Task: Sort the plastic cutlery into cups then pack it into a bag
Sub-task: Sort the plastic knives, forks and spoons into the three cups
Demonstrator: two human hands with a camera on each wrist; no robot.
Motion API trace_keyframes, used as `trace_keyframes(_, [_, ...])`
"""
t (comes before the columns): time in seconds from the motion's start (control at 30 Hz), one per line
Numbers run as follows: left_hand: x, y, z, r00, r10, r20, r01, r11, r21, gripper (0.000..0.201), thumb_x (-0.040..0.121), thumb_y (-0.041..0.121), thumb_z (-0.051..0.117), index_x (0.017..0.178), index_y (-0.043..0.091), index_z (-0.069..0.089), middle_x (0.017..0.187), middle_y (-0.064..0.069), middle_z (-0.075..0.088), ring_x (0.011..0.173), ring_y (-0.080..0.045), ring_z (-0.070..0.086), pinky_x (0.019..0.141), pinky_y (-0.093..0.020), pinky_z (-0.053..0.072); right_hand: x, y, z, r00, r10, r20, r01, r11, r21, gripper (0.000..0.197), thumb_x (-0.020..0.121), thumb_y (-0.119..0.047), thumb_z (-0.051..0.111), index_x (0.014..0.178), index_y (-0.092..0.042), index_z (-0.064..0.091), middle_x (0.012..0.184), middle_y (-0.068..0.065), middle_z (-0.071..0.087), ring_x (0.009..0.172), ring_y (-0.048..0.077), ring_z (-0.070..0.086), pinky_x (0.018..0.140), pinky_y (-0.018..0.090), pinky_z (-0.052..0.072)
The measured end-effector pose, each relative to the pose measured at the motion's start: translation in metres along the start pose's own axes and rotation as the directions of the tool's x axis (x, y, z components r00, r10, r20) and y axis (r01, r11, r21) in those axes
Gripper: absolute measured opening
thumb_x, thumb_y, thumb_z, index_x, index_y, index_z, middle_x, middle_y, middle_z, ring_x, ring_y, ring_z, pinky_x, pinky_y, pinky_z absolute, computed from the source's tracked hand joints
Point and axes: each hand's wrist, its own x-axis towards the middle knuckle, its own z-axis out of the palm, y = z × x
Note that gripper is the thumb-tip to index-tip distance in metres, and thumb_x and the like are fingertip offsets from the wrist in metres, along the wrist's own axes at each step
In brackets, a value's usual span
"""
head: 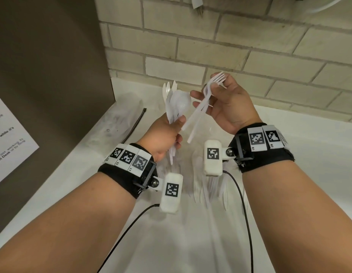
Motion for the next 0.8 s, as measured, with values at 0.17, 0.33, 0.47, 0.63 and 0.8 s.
trace_keyframes(0.17, [0.002,-0.005,0.001,0.982,0.187,-0.024,-0.174,0.950,0.258,0.033,0.099,0.027,0.045,0.130,0.016,0.044,0.083,0.007,0.053,0.064,-0.008,0.052,0.057,-0.016,0.045,-0.004,-0.005,0.011,0.991,-0.008,-0.137,-0.009,0.992,-0.123,0.022,0.101,-0.007,0.036,0.103,-0.024,0.051,0.078,0.005,0.045,0.046,0.021,0.054,0.053,0.039,0.054])
trace_keyframes(0.33, [0.003,-0.008,-0.001,0.980,0.199,0.032,-0.198,0.923,0.331,0.047,0.099,0.031,0.044,0.143,0.021,0.032,0.103,0.009,0.052,0.074,-0.007,0.058,0.073,-0.021,0.045,-0.003,0.002,0.012,0.977,-0.040,-0.208,-0.051,0.909,-0.414,0.028,0.092,-0.022,0.061,0.116,-0.027,0.047,0.075,-0.002,0.050,0.046,0.013,0.033,0.043,0.022,0.029])
trace_keyframes(0.47, [-0.002,-0.008,0.000,0.977,0.186,0.102,-0.210,0.916,0.341,0.042,0.099,0.030,0.044,0.140,0.020,0.040,0.092,0.014,0.054,0.076,-0.004,0.058,0.073,-0.019,0.044,-0.001,0.000,0.016,0.965,-0.035,-0.259,-0.075,0.912,-0.402,0.030,0.080,-0.019,0.077,0.104,-0.016,0.060,0.073,0.001,0.062,0.039,0.008,0.036,0.040,0.020,0.027])
trace_keyframes(0.63, [-0.006,-0.009,-0.001,0.971,0.156,0.183,-0.210,0.921,0.328,0.037,0.099,0.030,0.044,0.133,0.016,0.048,0.084,0.008,0.055,0.076,-0.009,0.058,0.085,-0.035,0.047,0.000,-0.002,0.017,0.977,0.127,-0.170,-0.191,0.873,-0.448,0.015,0.081,-0.022,0.075,0.074,-0.012,0.067,0.049,0.000,0.048,0.038,0.013,0.025,0.042,0.021,0.019])
trace_keyframes(0.8, [-0.008,-0.014,-0.003,0.971,0.114,0.212,-0.169,0.949,0.266,0.026,0.100,0.024,0.044,0.122,0.018,0.057,0.085,0.005,0.062,0.071,-0.012,0.056,0.076,-0.034,0.047,0.001,0.003,0.018,0.976,0.065,-0.208,-0.163,0.851,-0.499,0.021,0.086,-0.020,0.070,0.070,-0.012,0.060,0.052,0.004,0.048,0.037,0.013,0.030,0.041,0.019,0.023])
